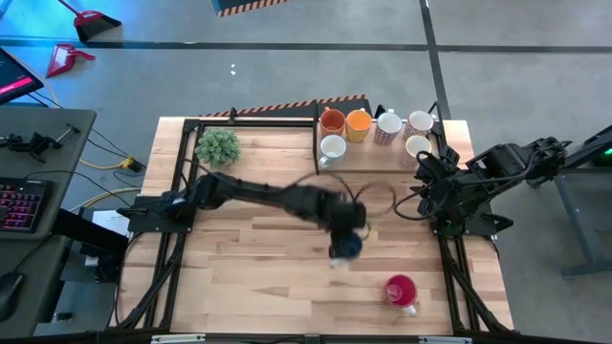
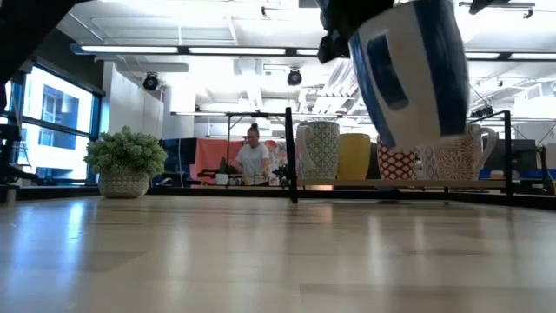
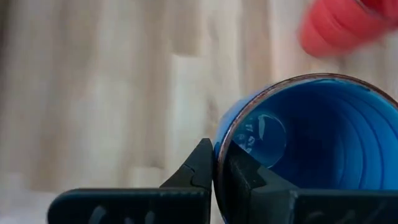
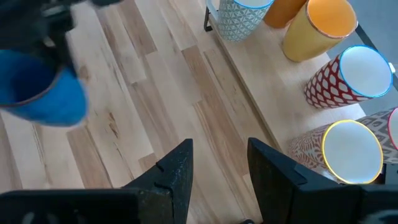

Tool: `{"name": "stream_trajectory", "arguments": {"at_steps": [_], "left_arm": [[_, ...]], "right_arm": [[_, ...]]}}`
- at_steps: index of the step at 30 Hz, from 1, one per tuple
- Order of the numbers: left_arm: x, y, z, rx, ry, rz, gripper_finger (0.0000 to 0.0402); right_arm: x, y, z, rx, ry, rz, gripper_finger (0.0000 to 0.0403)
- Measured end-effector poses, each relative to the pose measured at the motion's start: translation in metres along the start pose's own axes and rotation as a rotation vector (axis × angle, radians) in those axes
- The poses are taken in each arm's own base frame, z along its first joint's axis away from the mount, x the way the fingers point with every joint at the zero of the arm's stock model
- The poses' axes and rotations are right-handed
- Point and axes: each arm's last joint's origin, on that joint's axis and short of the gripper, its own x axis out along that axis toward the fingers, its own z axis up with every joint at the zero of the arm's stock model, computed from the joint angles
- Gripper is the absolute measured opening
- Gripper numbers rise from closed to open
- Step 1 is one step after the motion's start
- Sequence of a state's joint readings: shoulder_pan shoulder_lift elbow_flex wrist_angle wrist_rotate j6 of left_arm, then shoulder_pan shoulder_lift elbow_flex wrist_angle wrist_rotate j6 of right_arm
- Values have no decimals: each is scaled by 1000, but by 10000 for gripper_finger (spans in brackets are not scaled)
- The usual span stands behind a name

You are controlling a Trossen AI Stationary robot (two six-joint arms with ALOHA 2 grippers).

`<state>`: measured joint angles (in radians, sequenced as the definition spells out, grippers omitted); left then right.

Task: Place coffee mugs
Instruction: Put the blue mug on the shelf

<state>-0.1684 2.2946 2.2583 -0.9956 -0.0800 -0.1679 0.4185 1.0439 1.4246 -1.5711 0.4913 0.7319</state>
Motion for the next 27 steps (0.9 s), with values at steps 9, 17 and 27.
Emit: {"name": "stream_trajectory", "arguments": {"at_steps": [9,17,27], "left_arm": [[-20,72,17,12,-28,111,4],[-17,101,12,-19,34,142,4],[-18,90,15,-76,-9,180,4]], "right_arm": [[0,0,0,25,11,12,129],[0,3,2,45,-1,42,129],[17,26,20,193,-8,72,129]]}}
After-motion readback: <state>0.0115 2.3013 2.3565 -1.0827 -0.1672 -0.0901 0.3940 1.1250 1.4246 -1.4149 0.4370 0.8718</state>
